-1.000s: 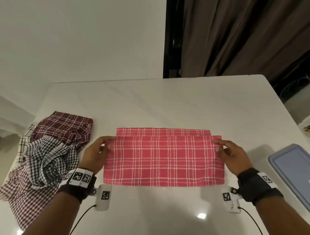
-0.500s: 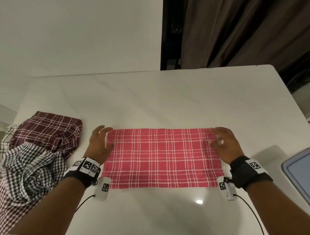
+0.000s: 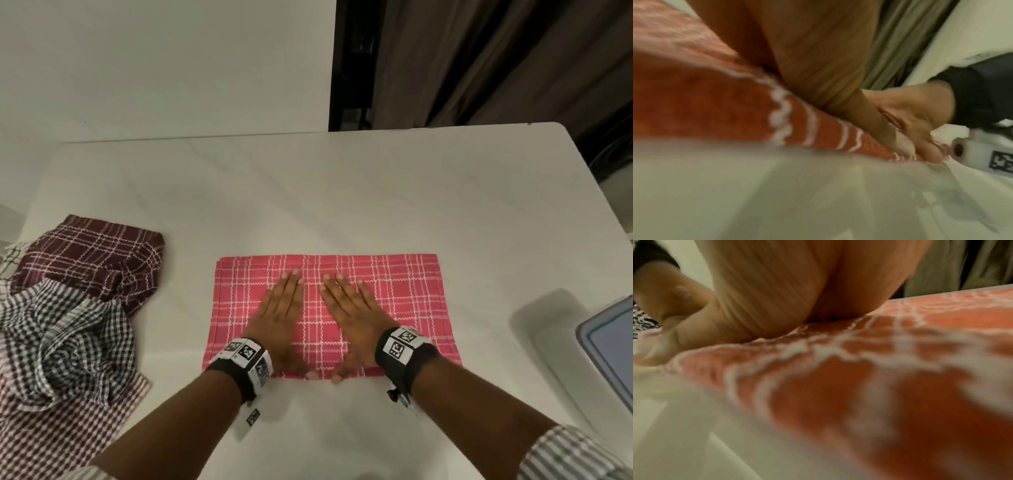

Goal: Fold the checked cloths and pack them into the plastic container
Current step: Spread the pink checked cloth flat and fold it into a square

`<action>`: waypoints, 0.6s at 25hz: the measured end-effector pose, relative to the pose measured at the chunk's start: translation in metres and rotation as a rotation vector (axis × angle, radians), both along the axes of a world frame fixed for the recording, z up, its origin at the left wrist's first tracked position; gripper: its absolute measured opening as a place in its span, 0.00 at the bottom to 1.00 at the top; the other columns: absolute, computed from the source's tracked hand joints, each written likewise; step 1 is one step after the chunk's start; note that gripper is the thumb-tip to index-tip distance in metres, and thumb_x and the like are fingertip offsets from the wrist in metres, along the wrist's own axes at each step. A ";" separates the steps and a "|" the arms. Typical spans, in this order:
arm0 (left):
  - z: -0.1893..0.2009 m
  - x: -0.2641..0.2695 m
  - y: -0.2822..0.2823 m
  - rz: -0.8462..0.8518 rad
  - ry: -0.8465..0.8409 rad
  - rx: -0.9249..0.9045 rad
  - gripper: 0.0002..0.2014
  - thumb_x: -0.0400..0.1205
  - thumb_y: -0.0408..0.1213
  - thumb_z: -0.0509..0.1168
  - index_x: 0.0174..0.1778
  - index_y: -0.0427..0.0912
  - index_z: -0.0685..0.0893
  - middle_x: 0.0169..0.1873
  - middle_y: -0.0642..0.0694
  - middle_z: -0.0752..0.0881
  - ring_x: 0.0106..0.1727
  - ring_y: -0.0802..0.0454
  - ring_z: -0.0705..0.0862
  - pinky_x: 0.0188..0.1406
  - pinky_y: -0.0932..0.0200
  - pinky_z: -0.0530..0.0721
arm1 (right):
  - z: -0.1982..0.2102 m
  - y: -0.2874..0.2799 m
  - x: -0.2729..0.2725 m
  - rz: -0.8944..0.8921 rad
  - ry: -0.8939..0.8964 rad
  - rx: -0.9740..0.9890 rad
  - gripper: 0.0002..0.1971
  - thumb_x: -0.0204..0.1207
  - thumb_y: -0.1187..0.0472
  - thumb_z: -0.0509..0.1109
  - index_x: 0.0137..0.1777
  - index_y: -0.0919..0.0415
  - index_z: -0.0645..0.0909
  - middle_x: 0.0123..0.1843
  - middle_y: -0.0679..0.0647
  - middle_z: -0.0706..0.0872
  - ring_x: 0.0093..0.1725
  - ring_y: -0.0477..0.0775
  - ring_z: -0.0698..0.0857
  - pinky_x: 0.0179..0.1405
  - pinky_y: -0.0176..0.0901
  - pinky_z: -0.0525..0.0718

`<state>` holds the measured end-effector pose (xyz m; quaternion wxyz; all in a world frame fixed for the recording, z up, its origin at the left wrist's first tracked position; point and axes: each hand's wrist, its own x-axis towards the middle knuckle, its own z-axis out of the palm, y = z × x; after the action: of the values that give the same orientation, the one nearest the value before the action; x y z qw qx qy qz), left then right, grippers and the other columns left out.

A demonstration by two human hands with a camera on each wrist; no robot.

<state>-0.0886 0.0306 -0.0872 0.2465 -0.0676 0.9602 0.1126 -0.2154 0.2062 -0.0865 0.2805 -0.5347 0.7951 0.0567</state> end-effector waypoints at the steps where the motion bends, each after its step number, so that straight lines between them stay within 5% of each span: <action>1: -0.001 0.015 -0.011 0.045 0.014 0.012 0.79 0.54 0.84 0.64 0.79 0.40 0.21 0.80 0.41 0.21 0.82 0.41 0.24 0.85 0.38 0.41 | 0.002 0.014 -0.006 0.001 -0.003 0.004 0.77 0.47 0.14 0.64 0.80 0.53 0.20 0.81 0.56 0.19 0.80 0.60 0.20 0.79 0.66 0.27; 7: 0.000 0.084 -0.063 0.150 0.047 0.033 0.80 0.49 0.89 0.60 0.84 0.40 0.30 0.85 0.44 0.31 0.85 0.46 0.31 0.85 0.38 0.47 | 0.016 0.119 -0.053 -0.092 0.050 0.097 0.75 0.48 0.10 0.58 0.81 0.53 0.22 0.83 0.55 0.22 0.80 0.58 0.20 0.81 0.66 0.31; 15: -0.002 0.062 -0.079 0.013 0.035 -0.027 0.81 0.49 0.90 0.57 0.82 0.37 0.27 0.83 0.42 0.28 0.84 0.43 0.28 0.85 0.37 0.43 | 0.017 0.131 -0.039 -0.226 -0.002 0.028 0.69 0.53 0.10 0.55 0.81 0.47 0.21 0.83 0.46 0.22 0.82 0.52 0.25 0.84 0.60 0.34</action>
<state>-0.0264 -0.0485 -0.0890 0.2279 -0.0750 0.9654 0.1025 -0.2543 0.3376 -0.0695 0.2933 -0.4376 0.8492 0.0351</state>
